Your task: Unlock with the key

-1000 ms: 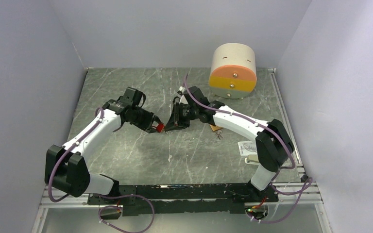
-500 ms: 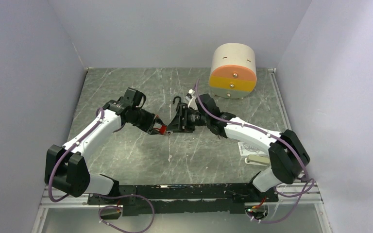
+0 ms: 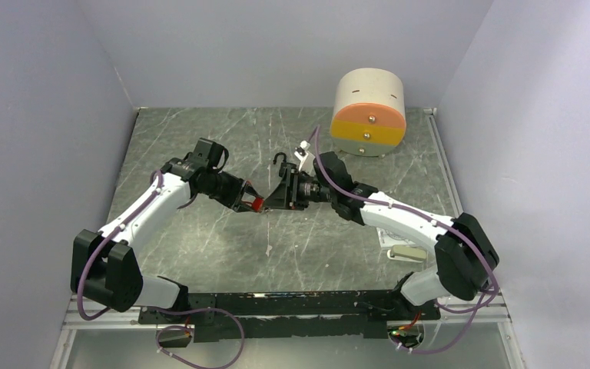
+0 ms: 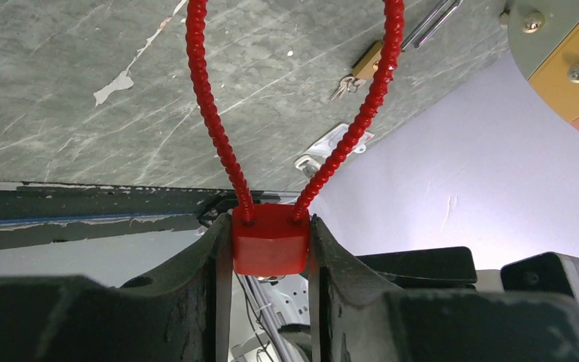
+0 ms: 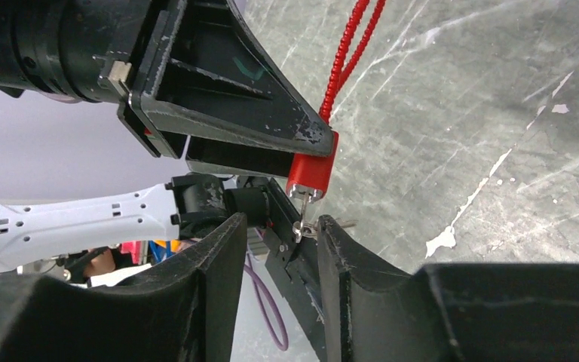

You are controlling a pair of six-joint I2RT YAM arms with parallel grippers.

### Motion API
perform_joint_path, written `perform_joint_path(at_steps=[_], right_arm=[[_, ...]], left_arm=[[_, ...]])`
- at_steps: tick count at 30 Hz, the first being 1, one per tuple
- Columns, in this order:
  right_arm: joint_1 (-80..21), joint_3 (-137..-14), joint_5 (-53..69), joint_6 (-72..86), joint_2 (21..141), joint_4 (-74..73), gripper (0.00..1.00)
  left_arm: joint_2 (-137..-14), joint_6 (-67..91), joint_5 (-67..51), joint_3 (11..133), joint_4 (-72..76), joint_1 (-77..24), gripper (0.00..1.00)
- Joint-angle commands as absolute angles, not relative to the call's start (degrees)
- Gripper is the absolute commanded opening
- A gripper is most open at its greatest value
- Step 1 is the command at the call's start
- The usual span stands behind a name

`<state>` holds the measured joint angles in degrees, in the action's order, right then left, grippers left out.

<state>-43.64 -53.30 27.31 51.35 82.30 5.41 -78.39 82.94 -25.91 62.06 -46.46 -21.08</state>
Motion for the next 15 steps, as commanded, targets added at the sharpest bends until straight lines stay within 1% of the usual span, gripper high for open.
perform_joint_path(at_steps=[1,5,12,15], right_arm=[[-44.2,-54.76,25.86,49.74,81.98,4.56,0.4],[-44.43,-55.55,26.32,49.66,82.9,4.21,0.3],[-44.62,-56.13,26.55,49.92,83.94,4.15,0.14],[-44.56,-56.65,26.31,50.18,84.72,4.44,0.02]], left_arm=[[-77.91,82.08,-27.66,63.98,-44.32,-20.73,0.03],[-78.03,82.07,-27.67,64.08,-44.34,-20.72,0.03],[-78.48,82.0,-28.08,64.28,-44.16,-20.61,0.03],[-78.4,82.01,-28.3,64.25,-44.07,-20.65,0.02]])
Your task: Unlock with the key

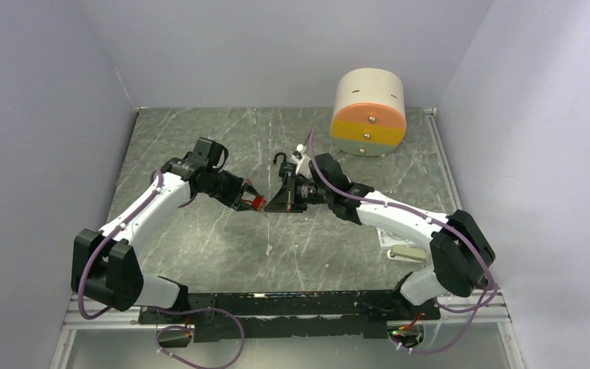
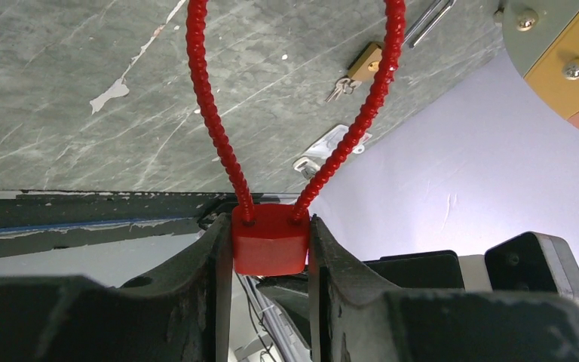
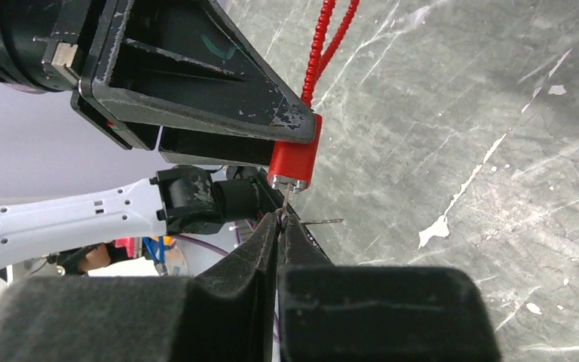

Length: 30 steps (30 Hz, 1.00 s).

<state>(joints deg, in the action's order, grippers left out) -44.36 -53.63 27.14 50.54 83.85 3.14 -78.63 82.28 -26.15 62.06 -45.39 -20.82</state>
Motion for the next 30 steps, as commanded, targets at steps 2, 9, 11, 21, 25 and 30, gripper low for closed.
perform_joint_path(at_steps=[2,9,11,21,25,30], right_arm=[[-44.56,-57.37,25.63,50.11,85.24,4.12,0.0],[-44.65,-66.02,27.22,53.01,89.37,-3.0,0.0],[-44.84,-67.65,26.84,52.83,90.38,-4.37,0.0],[-45.53,-68.75,17.67,40.86,94.53,-6.5,0.0],[-45.26,-71.89,15.5,42.67,95.55,-10.16,0.0],[-43.2,-71.06,22.33,53.44,94.86,-4.97,0.0]], left_arm=[[-78.47,81.69,-28.3,64.61,-44.67,-20.65,0.03],[-78.67,81.24,-28.33,63.76,-45.07,-20.65,0.02],[-79.02,81.27,-28.79,63.81,-44.56,-20.65,0.02],[-78.64,81.63,-33.81,65.47,-44.37,-20.65,0.03],[-77.65,81.75,-34.09,65.65,-44.74,-20.65,0.02],[-77.09,81.86,-33.41,64.16,-43.77,-20.65,0.02]])
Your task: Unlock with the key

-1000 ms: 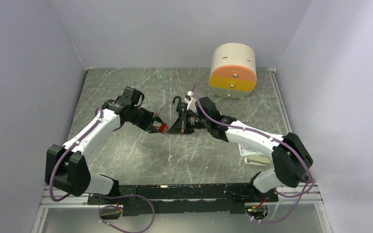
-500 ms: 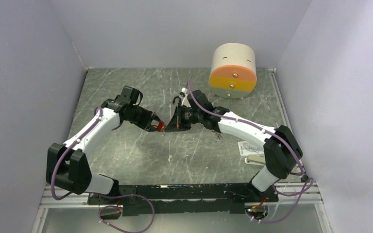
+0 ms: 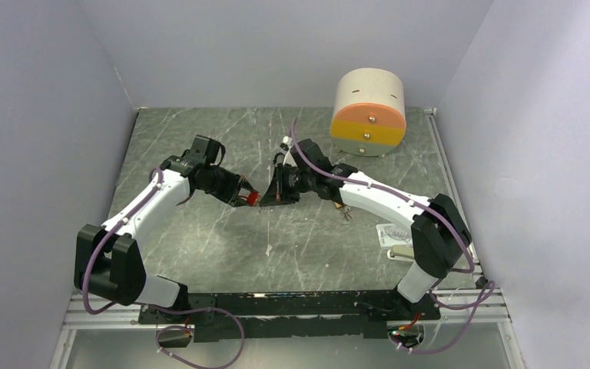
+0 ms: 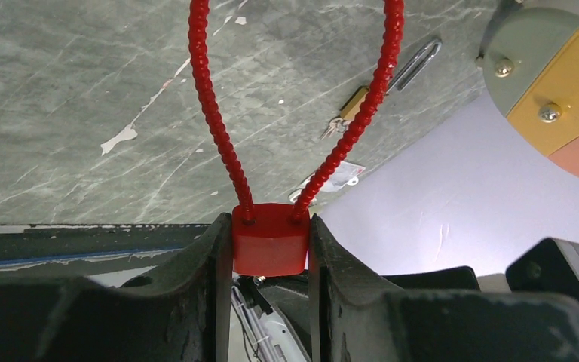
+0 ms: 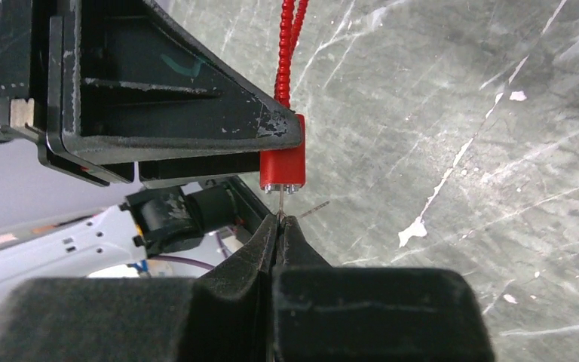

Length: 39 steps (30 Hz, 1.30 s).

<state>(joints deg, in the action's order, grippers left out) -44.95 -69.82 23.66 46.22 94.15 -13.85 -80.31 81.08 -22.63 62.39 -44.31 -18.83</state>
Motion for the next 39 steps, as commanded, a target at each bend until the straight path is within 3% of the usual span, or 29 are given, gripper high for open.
perform_joint_path(at_steps=[1,5,10,15,19,24,29,32,36,39], right_arm=[[-43.08,-70.72,22.95,54.65,94.46,-4.27,0.0],[-42.85,-67.41,26.04,55.3,92.71,4.46,0.0],[-46.35,-71.69,12.91,35.98,93.76,-6.25,0.0],[-46.84,-72.01,5.19,29.29,93.72,-8.22,0.0],[-44.99,-73.31,12.8,36.05,93.97,-8.01,0.0],[-40.59,-68.01,27.51,58.18,92.66,1.55,0.0],[-40.35,-65.56,30.29,65.5,92.78,8.71,0.0],[-41.97,-67.77,25.23,57.77,92.92,4.61,0.0],[-46.95,-71.47,9.73,39.38,93.67,-4.94,0.0],[-47.48,-70.51,6.87,35.95,93.56,-5.2,0.0]], left_arm=[[-76.7,82.17,-32.94,64.03,-43.44,-20.59,0.02],[-76.06,82.53,-33.24,65.03,-43.03,-20.31,0.02],[-76.71,83.27,-36.92,65.26,-41.25,-20.3,0.03],[-76.05,83.45,-37.29,64.96,-41.23,-20.3,0.02],[-75.85,83.69,-37.53,64.17,-40.52,-20.3,0.02],[-75.15,83.89,-38.46,63.85,-40.43,-20.3,0.03],[-74.35,84.22,-38.81,63.86,-40.6,-20.27,0.03],[-74.31,84.84,-39.06,63.54,-39.68,-20.3,0.02],[-74.11,84.99,-39.27,63.86,-39.4,-20.3,0.03],[-73.97,84.84,-39.33,63.99,-39.68,-20.3,0.03]])
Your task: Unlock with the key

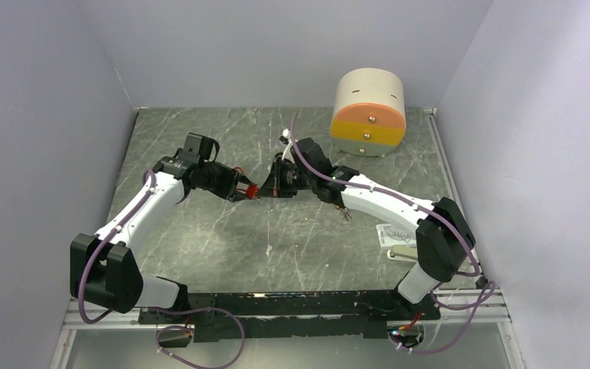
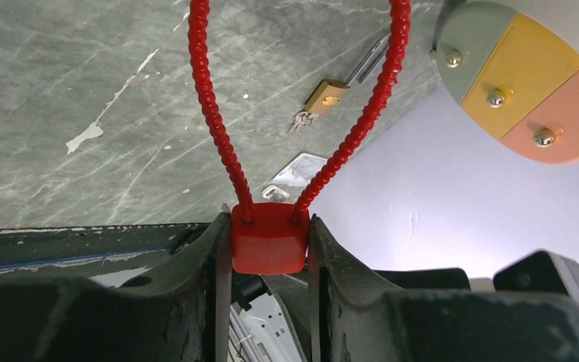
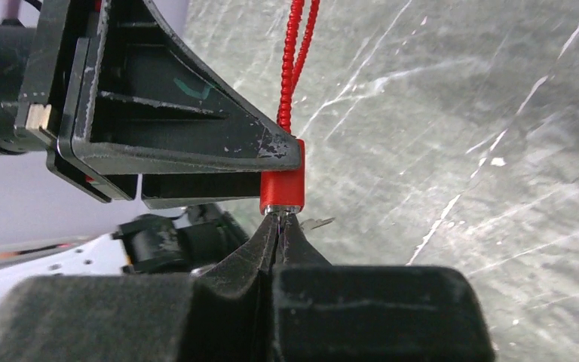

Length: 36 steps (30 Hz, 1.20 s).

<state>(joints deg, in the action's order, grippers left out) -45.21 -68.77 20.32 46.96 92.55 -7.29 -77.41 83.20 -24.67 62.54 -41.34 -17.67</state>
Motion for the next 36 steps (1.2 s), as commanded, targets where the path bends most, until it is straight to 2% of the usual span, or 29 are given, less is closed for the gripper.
perform_joint_path(at_steps=[1,6,14,18,23,28,29,33,36], right_arm=[[-47.4,-70.29,6.67,36.19,93.3,-5.07,0.0],[-45.74,-71.07,12.25,44.68,94.2,-4.86,0.0],[-41.61,-59.69,26.82,58.83,90.27,15.25,0.0],[-40.77,-55.38,29.96,61.39,87.09,24.29,0.0],[-40.78,-53.95,32.19,59.04,84.91,26.71,0.0],[-40.81,-53.28,31.84,54.32,81.22,23.86,0.4],[-40.86,-52.62,31.6,53.38,80.0,23.81,0.45],[-40.85,-49.59,30.16,50.14,75.16,23.78,0.56],[-40.93,-48.21,29.56,48.9,72.62,23.82,0.59]], left_arm=[[-73.86,84.94,-39.4,63.81,-39.53,-20.26,0.03],[-72.77,86.39,-40.08,62.14,-37.43,-20.3,0.03],[-69.77,84.42,-36.91,61.11,-31.82,-20.3,0.03],[-67.06,83.52,-35.89,60.02,-29.8,-20.3,0.02],[-64.47,80.84,-32.74,59.69,-30.16,-20.28,0.03],[-62.24,76.81,-25.83,59.48,-28.93,-20.3,0.03],[-61.84,75.96,-24.66,59.62,-28.59,-20.3,0.02],[-61.33,73.64,-22.03,60.61,-27.26,-20.26,0.03],[-61.48,72.12,-21.27,61.6,-27.5,-20.26,0.03]])
